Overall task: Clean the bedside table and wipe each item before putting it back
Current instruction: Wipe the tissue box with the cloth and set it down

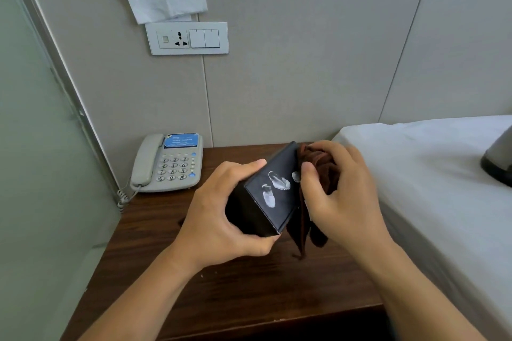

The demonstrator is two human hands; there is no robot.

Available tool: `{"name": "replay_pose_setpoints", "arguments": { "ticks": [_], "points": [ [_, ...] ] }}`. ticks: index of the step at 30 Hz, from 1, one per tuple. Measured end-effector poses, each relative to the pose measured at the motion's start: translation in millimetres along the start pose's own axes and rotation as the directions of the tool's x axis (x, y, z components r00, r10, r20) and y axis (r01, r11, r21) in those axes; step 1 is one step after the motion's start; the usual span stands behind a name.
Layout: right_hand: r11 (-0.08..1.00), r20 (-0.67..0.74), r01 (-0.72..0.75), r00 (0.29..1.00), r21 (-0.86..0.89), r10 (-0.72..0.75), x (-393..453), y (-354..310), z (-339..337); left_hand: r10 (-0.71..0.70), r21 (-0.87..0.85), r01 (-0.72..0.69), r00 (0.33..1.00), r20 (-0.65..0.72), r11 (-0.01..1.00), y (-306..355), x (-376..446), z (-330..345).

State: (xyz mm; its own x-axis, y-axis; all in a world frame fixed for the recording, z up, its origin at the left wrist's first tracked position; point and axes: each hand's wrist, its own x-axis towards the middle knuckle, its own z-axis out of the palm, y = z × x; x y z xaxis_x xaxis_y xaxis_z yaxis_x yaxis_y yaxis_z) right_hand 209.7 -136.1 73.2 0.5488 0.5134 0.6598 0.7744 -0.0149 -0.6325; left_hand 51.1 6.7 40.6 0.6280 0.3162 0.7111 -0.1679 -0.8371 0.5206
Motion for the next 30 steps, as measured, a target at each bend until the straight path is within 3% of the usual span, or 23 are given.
{"name": "replay_pose_setpoints", "arguments": {
  "ticks": [3,7,13,18,23,25,28,30],
  "points": [
    [0.986,0.112,0.160,0.982,-0.036,-0.155,-9,-5,-12,-0.003,0.001,0.003,1.000,0.005,1.000,1,-1,-4],
    [0.942,0.320,0.334,0.895,-0.019,-0.311,-13,-8,-28,-0.014,-0.008,0.015,1.000,0.026,1.000,2,-2,-7],
    [0.977,0.147,0.193,0.973,-0.090,-0.179,13,15,-18,-0.013,0.040,0.011,0.999,0.040,0.999,5,1,-3],
    [0.923,0.335,0.385,0.870,-0.003,-0.362,-18,-4,-24,-0.009,0.021,0.009,0.999,0.038,1.000,2,-3,-6],
    [0.981,0.152,0.183,0.973,-0.062,-0.172,12,17,-15,-0.013,0.051,0.010,0.999,0.042,0.999,3,1,-7],
    [0.967,0.154,0.250,0.958,-0.044,-0.241,-1,7,-12,-0.018,0.040,0.016,0.999,0.033,0.999,1,-1,-8],
    [0.923,0.293,0.382,0.879,0.035,-0.375,-25,-15,-14,-0.031,0.001,0.031,0.999,0.028,1.000,-2,-1,-11],
    [0.917,0.310,0.398,0.872,0.001,-0.379,-15,-15,-14,-0.036,-0.009,0.036,0.999,0.033,0.999,-2,0,-11]
  ]
}}
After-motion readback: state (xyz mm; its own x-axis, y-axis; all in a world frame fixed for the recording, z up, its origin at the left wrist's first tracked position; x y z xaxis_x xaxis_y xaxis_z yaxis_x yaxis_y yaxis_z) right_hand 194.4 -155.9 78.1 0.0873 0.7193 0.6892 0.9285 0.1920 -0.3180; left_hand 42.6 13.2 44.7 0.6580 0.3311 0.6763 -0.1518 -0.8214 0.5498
